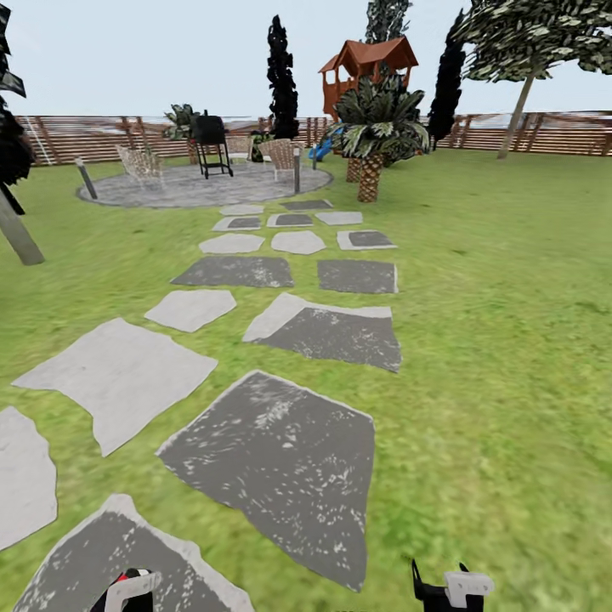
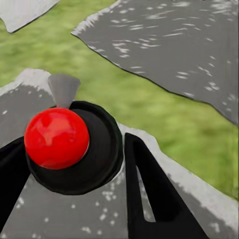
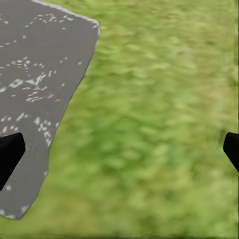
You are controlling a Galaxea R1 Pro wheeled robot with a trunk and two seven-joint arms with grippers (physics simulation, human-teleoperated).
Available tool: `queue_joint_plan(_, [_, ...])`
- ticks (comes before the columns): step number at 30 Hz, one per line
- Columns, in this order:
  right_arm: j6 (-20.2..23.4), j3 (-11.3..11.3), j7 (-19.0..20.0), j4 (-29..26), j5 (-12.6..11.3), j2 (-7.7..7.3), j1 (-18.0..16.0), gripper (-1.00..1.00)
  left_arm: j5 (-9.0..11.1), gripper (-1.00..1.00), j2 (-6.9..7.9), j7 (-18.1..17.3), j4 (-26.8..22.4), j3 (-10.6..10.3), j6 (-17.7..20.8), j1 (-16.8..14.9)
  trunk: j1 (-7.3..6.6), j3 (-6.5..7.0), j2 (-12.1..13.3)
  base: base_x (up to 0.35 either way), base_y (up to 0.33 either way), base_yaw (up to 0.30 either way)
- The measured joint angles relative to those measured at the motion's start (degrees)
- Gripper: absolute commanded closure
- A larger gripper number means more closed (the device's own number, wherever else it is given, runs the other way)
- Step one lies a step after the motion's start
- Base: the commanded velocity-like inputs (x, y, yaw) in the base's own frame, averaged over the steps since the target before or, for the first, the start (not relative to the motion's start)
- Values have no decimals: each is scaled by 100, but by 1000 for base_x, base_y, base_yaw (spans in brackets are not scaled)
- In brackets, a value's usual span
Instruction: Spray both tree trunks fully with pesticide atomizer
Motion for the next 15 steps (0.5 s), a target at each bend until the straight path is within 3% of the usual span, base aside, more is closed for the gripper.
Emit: queue_joint_plan(15, [0,0,0,0,0,0,0,-100,0,100,-1,2,0,0,0,0,0,0,0,0,-273,-300])
